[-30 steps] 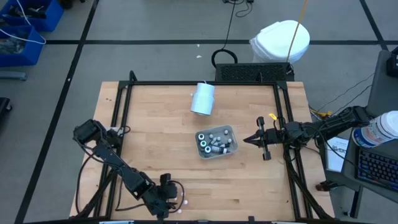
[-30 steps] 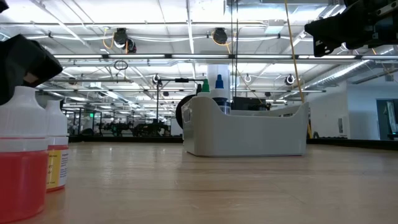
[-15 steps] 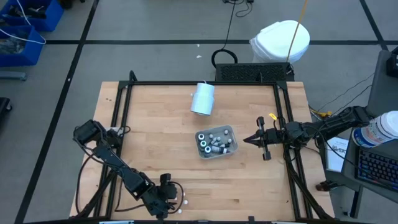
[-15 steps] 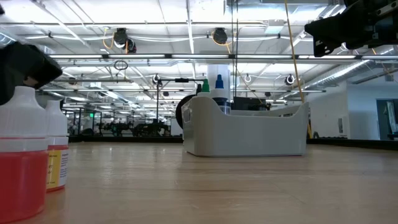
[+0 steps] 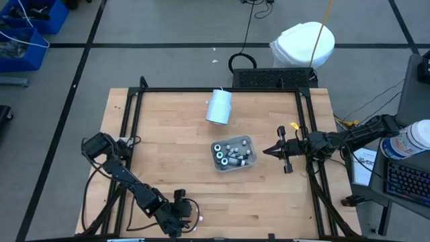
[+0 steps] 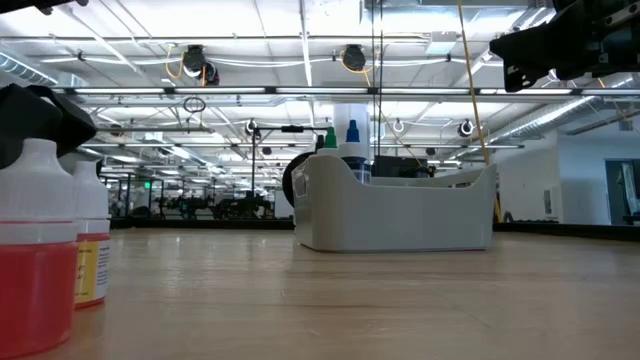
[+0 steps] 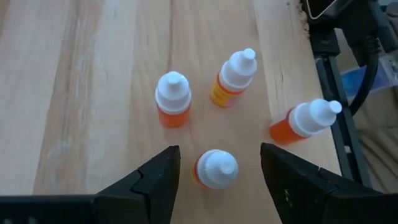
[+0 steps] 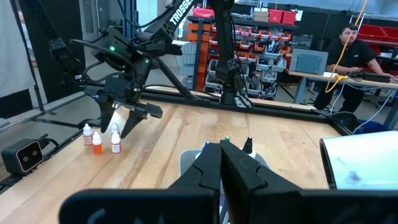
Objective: Pick & Place food coloring
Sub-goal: Put the small orange food coloring bottle into the gray bin
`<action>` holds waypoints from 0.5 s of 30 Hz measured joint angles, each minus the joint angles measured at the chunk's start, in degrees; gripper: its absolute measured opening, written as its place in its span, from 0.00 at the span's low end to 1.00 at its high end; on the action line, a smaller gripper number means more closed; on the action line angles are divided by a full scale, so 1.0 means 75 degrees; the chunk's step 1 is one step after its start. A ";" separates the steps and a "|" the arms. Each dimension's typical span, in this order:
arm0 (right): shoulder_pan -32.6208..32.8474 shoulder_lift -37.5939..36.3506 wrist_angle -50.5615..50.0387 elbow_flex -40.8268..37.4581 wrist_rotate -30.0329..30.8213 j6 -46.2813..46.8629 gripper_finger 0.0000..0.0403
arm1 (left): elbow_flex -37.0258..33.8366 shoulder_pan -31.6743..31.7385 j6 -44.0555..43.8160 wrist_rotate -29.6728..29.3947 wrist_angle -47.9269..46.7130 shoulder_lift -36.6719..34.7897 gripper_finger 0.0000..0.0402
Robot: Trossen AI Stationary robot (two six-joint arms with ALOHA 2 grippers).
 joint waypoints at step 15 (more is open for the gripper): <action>-0.0001 0.0000 0.0000 0.0000 0.0003 -0.0001 0.00 | 0.0000 0.0079 0.0028 0.0224 -0.0101 -0.0128 0.56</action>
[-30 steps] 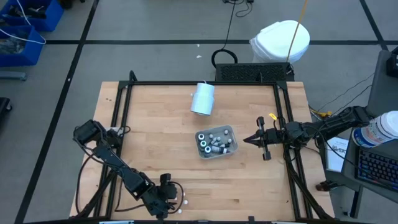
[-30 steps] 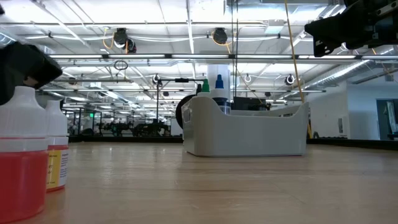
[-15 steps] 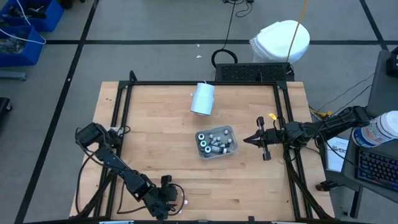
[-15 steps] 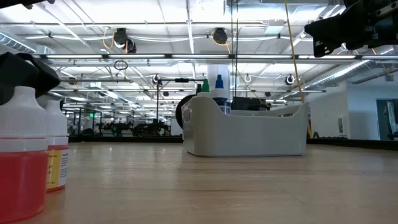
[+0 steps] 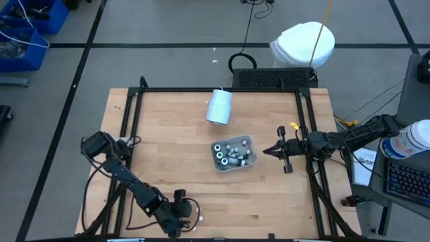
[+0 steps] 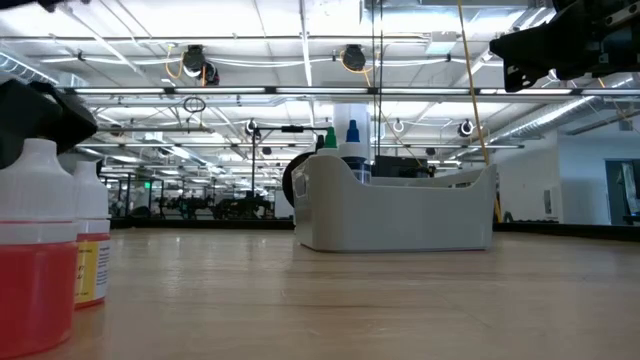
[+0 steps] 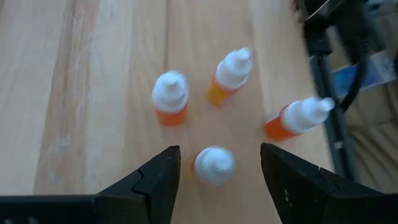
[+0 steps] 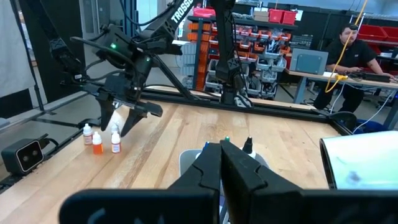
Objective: Pick & Place food coloring
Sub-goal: Put the small orange food coloring bottle into the gray bin
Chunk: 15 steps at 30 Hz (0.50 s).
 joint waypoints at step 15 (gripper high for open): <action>0.0001 0.0000 -0.0012 0.0000 0.0000 0.0001 0.00 | 0.0003 0.0122 -0.0080 0.0456 -0.0111 0.0000 0.19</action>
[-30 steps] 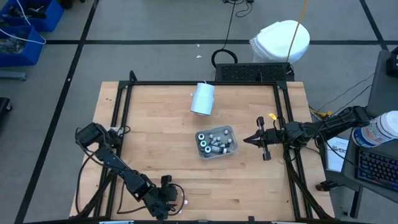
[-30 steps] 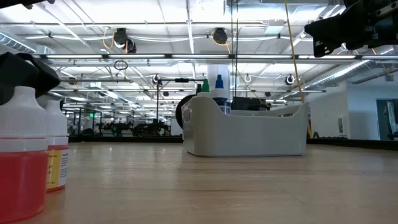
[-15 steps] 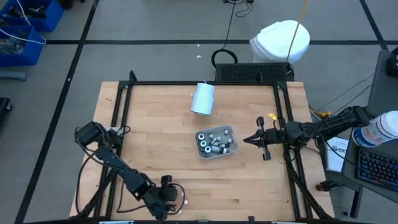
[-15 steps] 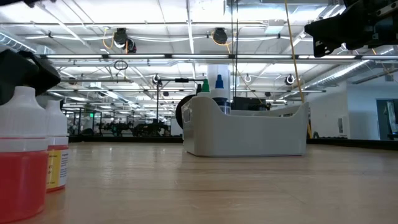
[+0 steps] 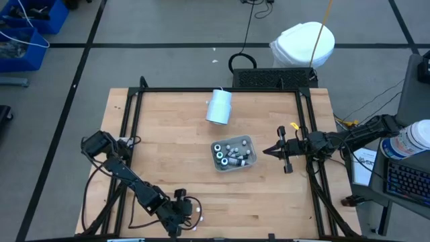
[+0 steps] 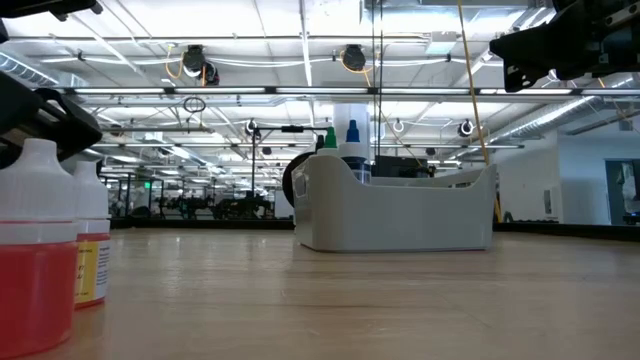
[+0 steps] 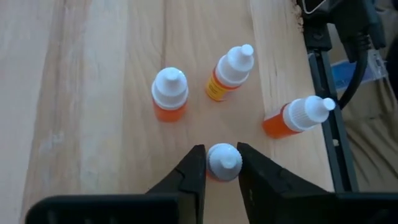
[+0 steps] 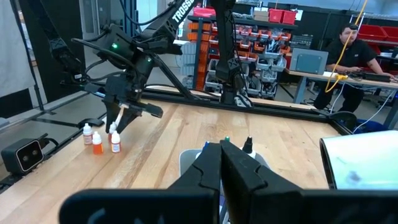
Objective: Pick & Place food coloring
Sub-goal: Put the small orange food coloring bottle into the gray bin
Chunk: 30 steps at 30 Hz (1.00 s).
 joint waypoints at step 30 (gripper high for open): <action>-0.0003 0.0061 0.0015 -0.0003 -0.0003 -0.0134 0.00 | 0.5986 0.5052 0.6974 0.0727 -0.2923 0.1120 0.19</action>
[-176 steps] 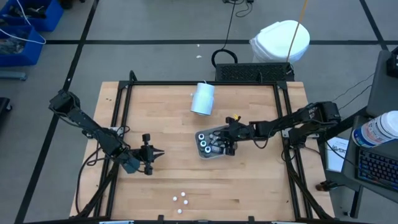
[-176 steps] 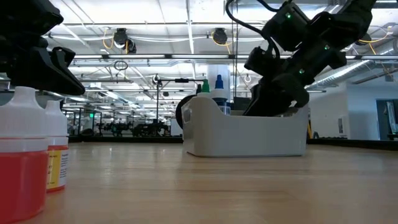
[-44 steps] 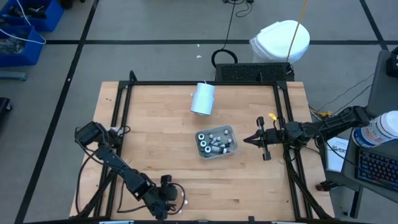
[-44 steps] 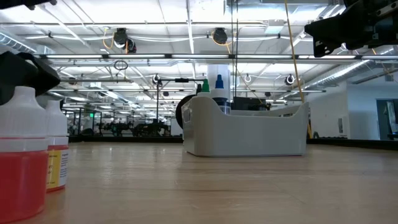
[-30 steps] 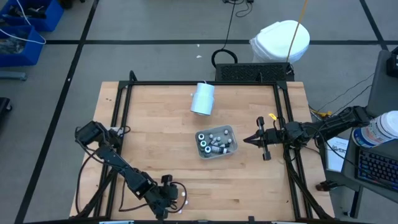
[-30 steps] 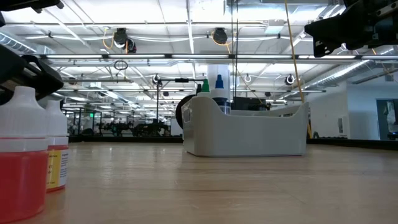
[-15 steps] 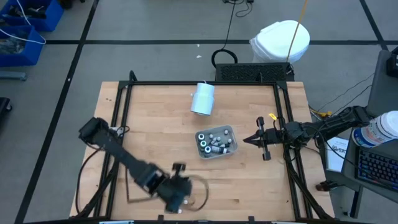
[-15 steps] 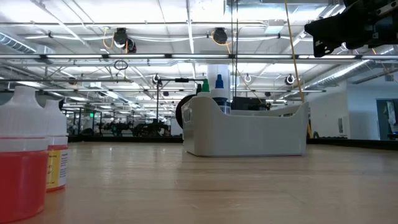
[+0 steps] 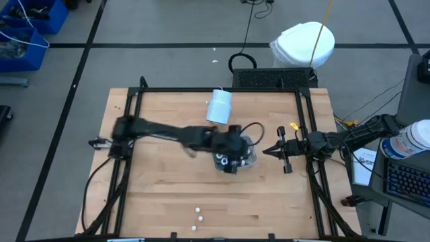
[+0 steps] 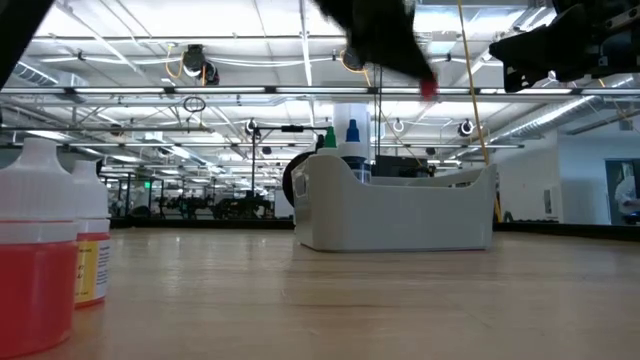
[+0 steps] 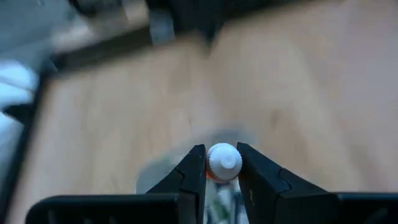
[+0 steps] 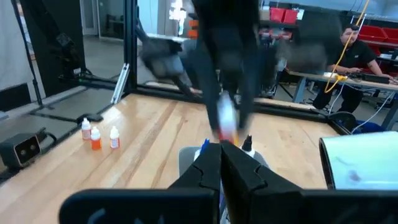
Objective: Pick & Place food coloring
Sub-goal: Put the small orange food coloring bottle into the gray bin
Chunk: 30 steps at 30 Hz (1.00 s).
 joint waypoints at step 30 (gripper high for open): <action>0.0000 0.0108 0.0198 -0.0003 0.0006 -0.0382 0.00 | -0.0012 0.0902 0.0346 0.1156 0.0361 0.1734 0.20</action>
